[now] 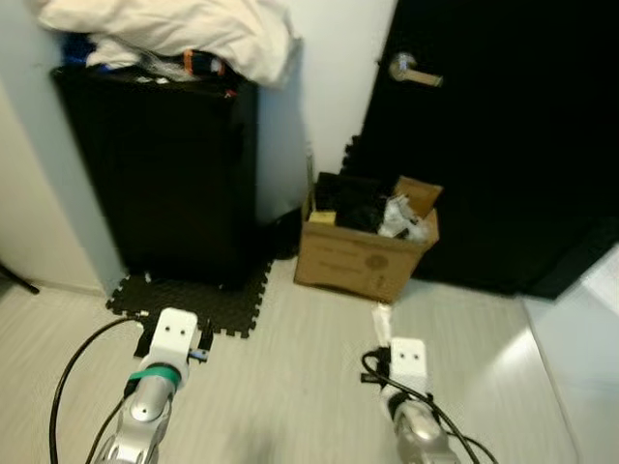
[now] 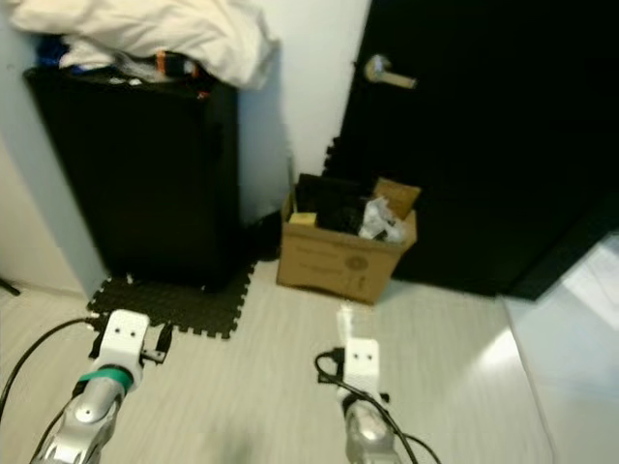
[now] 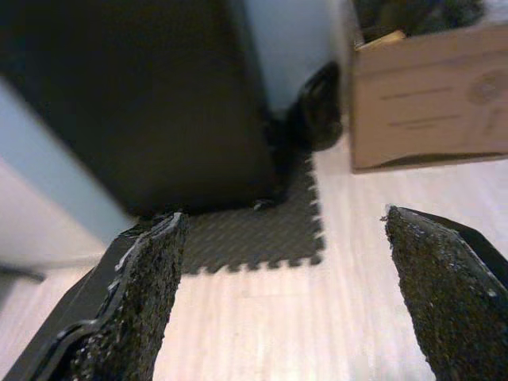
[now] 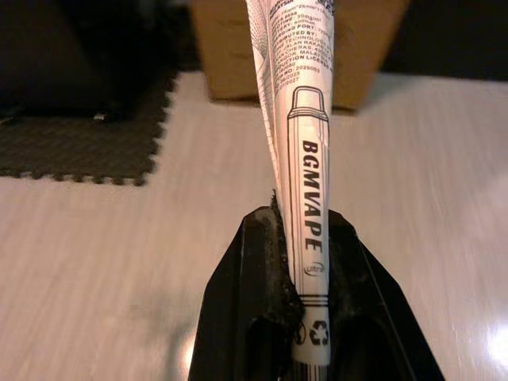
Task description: Clean up the room
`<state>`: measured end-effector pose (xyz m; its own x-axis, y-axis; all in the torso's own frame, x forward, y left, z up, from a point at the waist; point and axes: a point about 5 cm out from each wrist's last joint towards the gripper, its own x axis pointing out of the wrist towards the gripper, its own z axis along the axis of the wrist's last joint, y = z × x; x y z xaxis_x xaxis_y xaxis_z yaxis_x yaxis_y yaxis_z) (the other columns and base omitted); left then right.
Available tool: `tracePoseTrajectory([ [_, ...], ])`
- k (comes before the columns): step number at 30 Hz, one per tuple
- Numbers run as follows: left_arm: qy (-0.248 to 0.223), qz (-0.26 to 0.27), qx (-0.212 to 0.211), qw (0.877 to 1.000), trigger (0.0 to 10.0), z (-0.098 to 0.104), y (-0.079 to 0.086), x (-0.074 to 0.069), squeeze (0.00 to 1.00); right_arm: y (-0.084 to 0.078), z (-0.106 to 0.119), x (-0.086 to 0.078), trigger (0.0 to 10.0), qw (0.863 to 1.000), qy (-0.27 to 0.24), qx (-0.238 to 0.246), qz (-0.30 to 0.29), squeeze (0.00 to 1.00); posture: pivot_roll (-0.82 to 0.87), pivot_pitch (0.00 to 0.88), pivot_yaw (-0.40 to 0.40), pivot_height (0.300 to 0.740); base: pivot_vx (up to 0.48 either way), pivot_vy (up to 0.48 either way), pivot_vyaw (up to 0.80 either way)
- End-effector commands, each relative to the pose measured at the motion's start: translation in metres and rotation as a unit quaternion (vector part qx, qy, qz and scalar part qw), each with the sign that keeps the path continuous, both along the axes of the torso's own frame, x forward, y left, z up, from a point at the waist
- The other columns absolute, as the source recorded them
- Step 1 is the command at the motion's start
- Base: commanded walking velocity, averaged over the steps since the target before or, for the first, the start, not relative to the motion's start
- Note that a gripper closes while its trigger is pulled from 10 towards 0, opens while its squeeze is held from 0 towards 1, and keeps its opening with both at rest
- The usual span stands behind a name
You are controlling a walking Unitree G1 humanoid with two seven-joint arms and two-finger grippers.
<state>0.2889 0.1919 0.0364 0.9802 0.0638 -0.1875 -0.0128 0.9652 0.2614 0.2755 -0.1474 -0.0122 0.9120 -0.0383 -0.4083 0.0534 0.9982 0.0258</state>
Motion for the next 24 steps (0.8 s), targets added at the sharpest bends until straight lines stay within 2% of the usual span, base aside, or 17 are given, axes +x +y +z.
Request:
tracePoseTrajectory([
  [1, -0.001, -0.001, -0.004, 1.0, 10.0, 0.001, -0.003, 0.001, 0.0, -0.006, -0.001, -0.001, 10.0, 1.0, 0.003, -0.003, -0.011, 0.0, 0.02, 0.0, 0.029, 0.74, 0.0, 0.0, -0.8],
  [16, -0.002, -0.002, -0.011, 1.0, 10.0, 0.001, -0.006, 0.0, 0.0, 0.0, 0.001, -0.001, 10.0, 1.0, -0.006, -0.005, 0.016, 0.0, 0.02, 0.0, 0.016, 0.74, 0.0, 0.0, -0.8],
  [24, -0.015, -0.01, -0.028, 0.999, 10.0, 0.005, -0.008, 0.0, 0.0, 0.005, 0.0, -0.001, 10.0, 1.0, 0.0, -0.003, 0.024, 0.0, 0.02, 0.0, 0.009, 0.74, 0.076, 0.0, 0.0],
])
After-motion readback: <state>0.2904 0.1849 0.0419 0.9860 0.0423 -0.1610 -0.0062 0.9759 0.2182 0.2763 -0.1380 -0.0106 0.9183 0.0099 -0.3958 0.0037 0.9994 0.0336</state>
